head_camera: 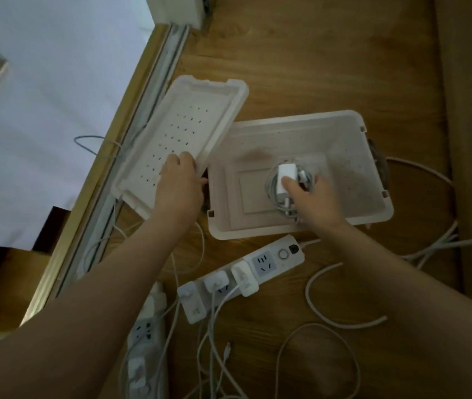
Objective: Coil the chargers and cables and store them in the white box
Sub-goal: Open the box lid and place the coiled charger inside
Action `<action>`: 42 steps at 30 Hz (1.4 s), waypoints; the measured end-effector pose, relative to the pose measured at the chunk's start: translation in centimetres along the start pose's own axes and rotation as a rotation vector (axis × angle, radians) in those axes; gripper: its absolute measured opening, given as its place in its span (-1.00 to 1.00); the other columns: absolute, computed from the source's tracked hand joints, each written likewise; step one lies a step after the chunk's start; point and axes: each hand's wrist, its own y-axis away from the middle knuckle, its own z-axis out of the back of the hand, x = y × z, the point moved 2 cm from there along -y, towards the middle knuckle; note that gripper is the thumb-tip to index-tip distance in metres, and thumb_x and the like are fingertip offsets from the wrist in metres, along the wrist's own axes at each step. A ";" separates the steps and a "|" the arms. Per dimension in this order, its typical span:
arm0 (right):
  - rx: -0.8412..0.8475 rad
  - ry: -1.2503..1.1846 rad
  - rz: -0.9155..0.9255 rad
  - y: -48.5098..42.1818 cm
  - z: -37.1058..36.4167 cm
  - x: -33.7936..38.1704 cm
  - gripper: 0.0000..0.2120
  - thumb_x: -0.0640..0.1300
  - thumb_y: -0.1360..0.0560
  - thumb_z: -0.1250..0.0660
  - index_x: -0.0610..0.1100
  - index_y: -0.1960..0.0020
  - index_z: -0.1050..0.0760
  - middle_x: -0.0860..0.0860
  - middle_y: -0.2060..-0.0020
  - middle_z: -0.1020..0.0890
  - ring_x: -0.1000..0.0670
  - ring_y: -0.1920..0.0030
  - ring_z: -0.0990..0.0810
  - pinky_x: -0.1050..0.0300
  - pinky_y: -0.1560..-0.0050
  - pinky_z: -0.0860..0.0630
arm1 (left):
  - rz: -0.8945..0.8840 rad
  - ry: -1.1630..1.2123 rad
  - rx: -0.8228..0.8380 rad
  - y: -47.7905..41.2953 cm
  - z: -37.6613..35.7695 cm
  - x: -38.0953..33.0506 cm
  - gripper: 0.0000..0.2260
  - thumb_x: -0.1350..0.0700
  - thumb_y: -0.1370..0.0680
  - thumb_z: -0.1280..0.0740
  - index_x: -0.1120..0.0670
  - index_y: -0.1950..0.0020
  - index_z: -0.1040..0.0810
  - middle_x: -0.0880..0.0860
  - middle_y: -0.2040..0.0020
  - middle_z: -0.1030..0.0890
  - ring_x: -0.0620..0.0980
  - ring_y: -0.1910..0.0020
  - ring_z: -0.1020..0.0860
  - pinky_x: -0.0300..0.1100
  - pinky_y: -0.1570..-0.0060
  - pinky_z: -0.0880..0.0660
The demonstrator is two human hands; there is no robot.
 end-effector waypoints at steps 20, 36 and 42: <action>-0.013 0.095 -0.014 -2.1 0.3 0.4 -0.54 0.04 -0.48 -0.33 -0.26 -0.22 -0.41 -0.15 -0.05 -0.58 -0.09 0.05 -0.58 0.14 0.26 -0.50 | -0.114 0.363 0.001 -4.9 -0.7 -7.5 -0.76 0.08 -0.48 -0.40 0.08 -0.11 -0.50 0.01 0.01 -0.45 -0.07 0.09 -0.43 -0.35 0.24 -0.30; 0.320 0.429 -0.123 -3.0 -4.1 -0.3 -0.55 0.06 -0.58 -0.15 -0.30 -0.24 -0.39 -0.22 -0.14 -0.53 -0.15 -0.03 -0.52 0.07 0.05 -0.42 | -0.183 0.239 0.125 -1.8 -0.4 -1.4 -0.70 0.07 -0.52 -0.33 0.09 -0.22 -0.40 0.04 -0.16 -0.40 0.00 -0.15 -0.39 -0.23 -0.06 -0.30; 0.018 0.494 0.371 1.2 -3.4 1.5 -0.55 0.02 -0.56 -0.20 -0.17 -0.37 -0.25 -0.11 -0.28 -0.33 -0.08 -0.25 -0.35 0.08 -0.17 -0.37 | -0.239 0.178 -0.065 -1.8 0.2 -2.2 -0.77 0.06 -0.55 -0.30 0.15 -0.14 -0.48 0.11 -0.08 -0.46 0.07 -0.05 -0.44 -0.01 -0.04 -0.44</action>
